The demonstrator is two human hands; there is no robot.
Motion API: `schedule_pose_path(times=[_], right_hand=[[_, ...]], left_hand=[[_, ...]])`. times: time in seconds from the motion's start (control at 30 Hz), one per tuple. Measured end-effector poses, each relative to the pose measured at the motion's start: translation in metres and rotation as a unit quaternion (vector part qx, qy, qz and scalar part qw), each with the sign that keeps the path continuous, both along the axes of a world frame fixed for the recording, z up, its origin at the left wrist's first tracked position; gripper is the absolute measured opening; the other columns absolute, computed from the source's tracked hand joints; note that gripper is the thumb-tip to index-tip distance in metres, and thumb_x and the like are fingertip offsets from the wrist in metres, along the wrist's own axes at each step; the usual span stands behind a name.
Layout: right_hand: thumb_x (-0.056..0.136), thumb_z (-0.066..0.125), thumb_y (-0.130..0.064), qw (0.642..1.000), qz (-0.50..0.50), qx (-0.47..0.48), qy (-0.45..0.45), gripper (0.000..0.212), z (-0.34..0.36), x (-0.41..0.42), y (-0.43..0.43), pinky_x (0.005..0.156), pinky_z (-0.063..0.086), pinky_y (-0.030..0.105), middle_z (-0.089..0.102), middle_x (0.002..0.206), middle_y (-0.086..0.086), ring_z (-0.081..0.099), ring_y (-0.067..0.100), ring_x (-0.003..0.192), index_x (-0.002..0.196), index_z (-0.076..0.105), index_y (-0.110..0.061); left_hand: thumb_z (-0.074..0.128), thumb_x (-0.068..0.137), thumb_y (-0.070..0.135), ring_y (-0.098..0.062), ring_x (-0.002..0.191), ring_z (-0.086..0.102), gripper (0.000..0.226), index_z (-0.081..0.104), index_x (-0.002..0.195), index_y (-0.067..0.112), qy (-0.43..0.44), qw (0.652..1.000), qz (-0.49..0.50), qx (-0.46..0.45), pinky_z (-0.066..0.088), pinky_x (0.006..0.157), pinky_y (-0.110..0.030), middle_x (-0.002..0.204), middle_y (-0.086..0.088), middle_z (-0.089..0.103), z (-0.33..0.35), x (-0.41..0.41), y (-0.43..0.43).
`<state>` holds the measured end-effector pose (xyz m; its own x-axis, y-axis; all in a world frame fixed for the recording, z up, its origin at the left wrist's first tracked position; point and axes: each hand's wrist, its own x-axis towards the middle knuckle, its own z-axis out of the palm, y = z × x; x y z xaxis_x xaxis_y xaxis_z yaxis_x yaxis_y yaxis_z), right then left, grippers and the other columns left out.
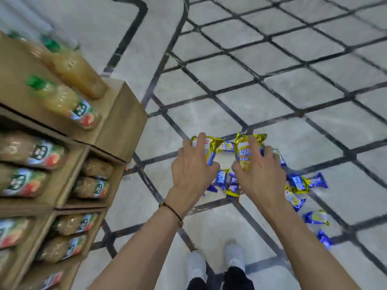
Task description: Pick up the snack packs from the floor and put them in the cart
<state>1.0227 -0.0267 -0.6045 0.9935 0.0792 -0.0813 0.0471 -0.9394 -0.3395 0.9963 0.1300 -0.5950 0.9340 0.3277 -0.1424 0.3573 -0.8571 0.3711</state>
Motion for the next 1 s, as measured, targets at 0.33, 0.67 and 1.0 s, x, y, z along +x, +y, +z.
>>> schedule_pose_path(times=[0.33, 0.67, 1.0], right_hand=[[0.087, 0.055, -0.046, 0.995, 0.003, 0.058, -0.082, 0.066, 0.286, 0.021, -0.032, 0.064, 0.037, 0.037, 0.047, 0.112, 0.009, 0.046, 0.034, 0.104, 0.145, 0.025, -0.034], [0.087, 0.052, -0.052, 0.984, -0.050, 0.060, -0.159, 0.069, 0.426, -0.031, -0.110, 0.067, 0.041, 0.037, 0.048, 0.114, 0.009, 0.048, 0.032, 0.102, 0.146, 0.021, -0.035], [0.088, 0.050, -0.054, 0.933, -0.300, -0.006, -0.196, 0.070, 0.473, -0.136, -0.200, 0.078, 0.046, 0.042, 0.046, 0.121, 0.009, 0.048, 0.034, 0.111, 0.148, 0.021, -0.034]], left_hand=[[0.062, 0.075, 0.043, -0.027, 0.098, 0.057, 0.074, 0.031, 0.142, 0.036, -0.118, 0.993, 0.023, 0.007, 0.052, 0.071, -0.039, 0.119, 0.000, 0.046, 0.286, 0.003, -0.029], [0.064, 0.079, 0.047, -0.026, 0.104, 0.055, 0.075, 0.029, 0.144, 0.037, -0.197, 0.979, -0.040, -0.023, 0.045, 0.074, -0.037, 0.121, -0.001, 0.046, 0.430, -0.018, -0.105], [0.064, 0.077, 0.043, -0.029, 0.101, 0.055, 0.070, 0.034, 0.140, 0.035, -0.227, 0.934, -0.264, -0.085, 0.043, 0.073, -0.036, 0.118, -0.001, 0.045, 0.471, -0.043, -0.201]])
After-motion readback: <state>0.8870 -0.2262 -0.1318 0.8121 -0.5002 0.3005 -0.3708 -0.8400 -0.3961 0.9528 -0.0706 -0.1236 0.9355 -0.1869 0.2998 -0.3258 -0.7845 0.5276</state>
